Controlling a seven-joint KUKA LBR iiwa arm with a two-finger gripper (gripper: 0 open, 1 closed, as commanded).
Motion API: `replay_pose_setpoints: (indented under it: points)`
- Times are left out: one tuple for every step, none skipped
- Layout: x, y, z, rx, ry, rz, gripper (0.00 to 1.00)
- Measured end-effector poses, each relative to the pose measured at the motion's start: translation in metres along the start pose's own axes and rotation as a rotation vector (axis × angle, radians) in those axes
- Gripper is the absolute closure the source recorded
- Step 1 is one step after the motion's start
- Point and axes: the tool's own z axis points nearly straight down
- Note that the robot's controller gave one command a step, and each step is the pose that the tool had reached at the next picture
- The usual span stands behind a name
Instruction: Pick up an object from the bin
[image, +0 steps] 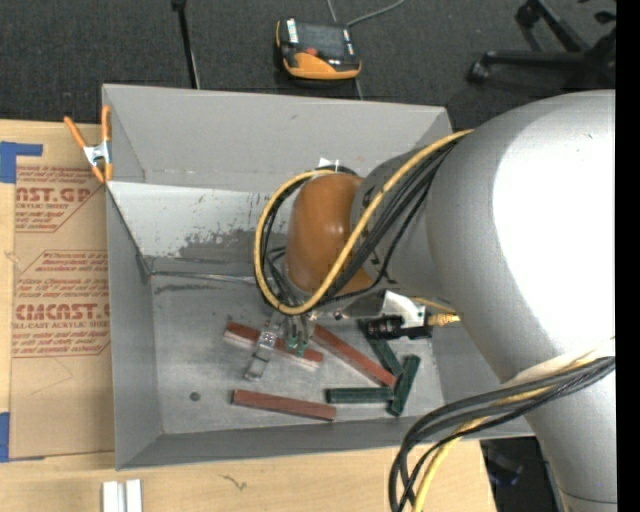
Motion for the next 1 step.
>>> replay_pose_setpoints:
  points:
    - [-0.0146, -0.0038, 0.0002, 0.0, -0.002, -0.155, 0.0]
